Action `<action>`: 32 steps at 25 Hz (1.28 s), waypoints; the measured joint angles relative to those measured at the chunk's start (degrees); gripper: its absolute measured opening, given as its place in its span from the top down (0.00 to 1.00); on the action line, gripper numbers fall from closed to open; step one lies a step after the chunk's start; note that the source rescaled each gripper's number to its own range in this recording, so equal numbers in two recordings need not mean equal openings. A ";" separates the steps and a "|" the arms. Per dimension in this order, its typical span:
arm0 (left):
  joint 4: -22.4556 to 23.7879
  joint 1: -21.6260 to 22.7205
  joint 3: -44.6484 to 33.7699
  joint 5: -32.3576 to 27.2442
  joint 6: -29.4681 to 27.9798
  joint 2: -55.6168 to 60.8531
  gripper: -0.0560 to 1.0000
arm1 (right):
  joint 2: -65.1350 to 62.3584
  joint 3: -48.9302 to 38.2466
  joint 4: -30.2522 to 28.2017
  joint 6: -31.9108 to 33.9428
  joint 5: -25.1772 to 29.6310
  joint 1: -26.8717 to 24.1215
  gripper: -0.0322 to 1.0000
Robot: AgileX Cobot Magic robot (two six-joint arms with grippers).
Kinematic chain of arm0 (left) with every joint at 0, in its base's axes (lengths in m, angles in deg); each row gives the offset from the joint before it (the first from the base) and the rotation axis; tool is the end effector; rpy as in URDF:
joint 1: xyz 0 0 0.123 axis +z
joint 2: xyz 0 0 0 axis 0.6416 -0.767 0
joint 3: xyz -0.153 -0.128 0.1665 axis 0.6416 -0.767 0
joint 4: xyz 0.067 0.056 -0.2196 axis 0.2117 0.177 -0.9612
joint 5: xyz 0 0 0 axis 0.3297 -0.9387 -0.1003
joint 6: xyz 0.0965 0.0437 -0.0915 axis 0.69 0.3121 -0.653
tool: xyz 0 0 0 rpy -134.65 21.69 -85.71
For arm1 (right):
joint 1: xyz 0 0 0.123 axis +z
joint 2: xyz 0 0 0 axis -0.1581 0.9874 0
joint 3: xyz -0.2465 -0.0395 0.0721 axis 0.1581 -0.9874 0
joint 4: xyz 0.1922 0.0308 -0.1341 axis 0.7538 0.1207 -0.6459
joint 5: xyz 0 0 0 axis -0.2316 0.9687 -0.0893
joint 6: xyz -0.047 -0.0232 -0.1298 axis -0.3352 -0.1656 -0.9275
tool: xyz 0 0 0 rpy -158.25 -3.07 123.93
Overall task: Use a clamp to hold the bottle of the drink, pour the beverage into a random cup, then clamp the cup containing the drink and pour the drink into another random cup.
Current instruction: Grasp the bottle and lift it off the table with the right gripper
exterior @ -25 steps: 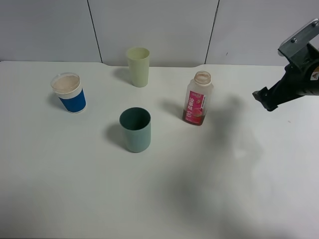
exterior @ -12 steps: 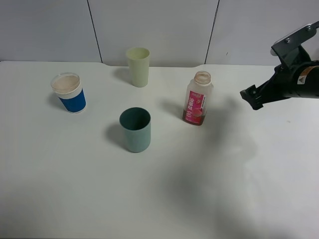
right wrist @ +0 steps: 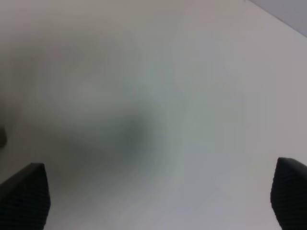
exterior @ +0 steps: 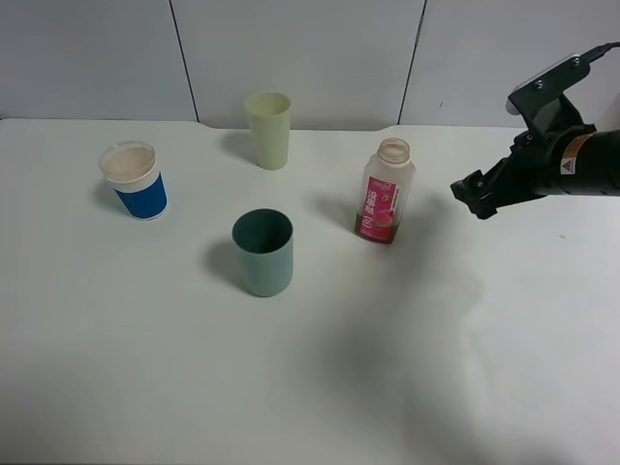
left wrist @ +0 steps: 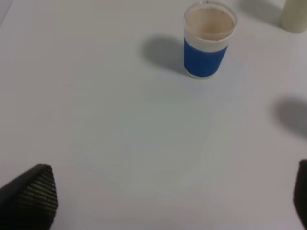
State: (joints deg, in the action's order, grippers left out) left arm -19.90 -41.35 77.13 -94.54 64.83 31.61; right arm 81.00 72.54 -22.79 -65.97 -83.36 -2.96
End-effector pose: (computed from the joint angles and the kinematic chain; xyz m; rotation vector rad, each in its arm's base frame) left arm 0.0488 0.0018 0.2525 -0.0391 2.0201 -0.0260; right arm 0.3114 0.0483 0.1341 -0.6896 2.1189 -0.0805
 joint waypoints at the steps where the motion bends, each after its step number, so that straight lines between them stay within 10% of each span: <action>1: 0.00 0.00 0.00 0.00 0.00 0.00 0.00 | 0.00 0.00 -1.00 0.98 0.00 0.43 0.15; 32: 0.00 0.00 0.00 0.00 0.00 0.00 0.00 | 11.58 1.66 -12.98 8.51 -10.62 4.27 0.15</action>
State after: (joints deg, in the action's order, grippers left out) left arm -19.90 -41.35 77.13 -94.54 64.83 31.61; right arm 92.58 74.20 -35.77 -57.47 -93.98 1.32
